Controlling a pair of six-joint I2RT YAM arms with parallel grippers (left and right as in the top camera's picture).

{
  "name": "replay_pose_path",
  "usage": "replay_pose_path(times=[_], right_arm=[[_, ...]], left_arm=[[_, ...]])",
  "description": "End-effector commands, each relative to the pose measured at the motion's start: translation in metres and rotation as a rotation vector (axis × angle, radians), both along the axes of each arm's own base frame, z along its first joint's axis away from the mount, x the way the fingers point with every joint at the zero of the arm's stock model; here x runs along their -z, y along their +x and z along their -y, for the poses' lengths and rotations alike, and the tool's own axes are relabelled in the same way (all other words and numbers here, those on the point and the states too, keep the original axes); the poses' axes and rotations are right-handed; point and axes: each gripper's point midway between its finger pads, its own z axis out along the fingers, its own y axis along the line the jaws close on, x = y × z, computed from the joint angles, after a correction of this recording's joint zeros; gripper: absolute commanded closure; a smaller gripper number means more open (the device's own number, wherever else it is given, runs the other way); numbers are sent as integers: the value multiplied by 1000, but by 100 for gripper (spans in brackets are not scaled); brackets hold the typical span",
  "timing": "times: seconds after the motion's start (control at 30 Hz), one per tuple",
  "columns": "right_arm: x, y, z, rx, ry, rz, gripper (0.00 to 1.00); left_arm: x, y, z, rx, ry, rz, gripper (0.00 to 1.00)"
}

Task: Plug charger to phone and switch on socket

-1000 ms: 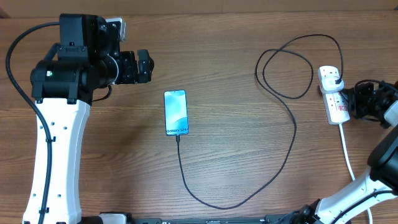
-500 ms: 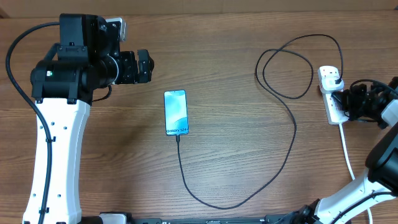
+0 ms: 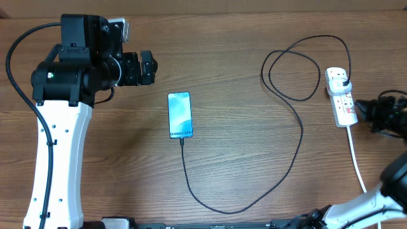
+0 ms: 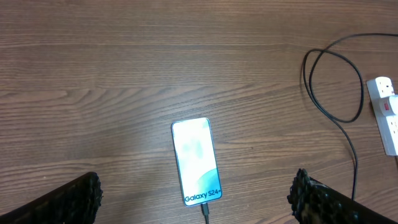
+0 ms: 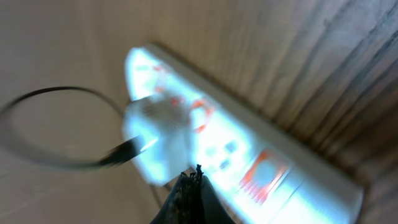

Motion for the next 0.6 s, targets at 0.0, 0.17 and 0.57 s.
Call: replay_pose_path(times=[0.0,0.17,0.57], right_arm=[[-78,4,-8,-64,-124,175,96],[-155,-7,-37,-181,-271,361,96],[-274,-58,-178,-489,-772,598,93]], left_arm=[[3,1,0,-2,-5,-9,0],[3,1,0,-2,-5,-9,0],[3,1,0,-2,-5,-10,0]])
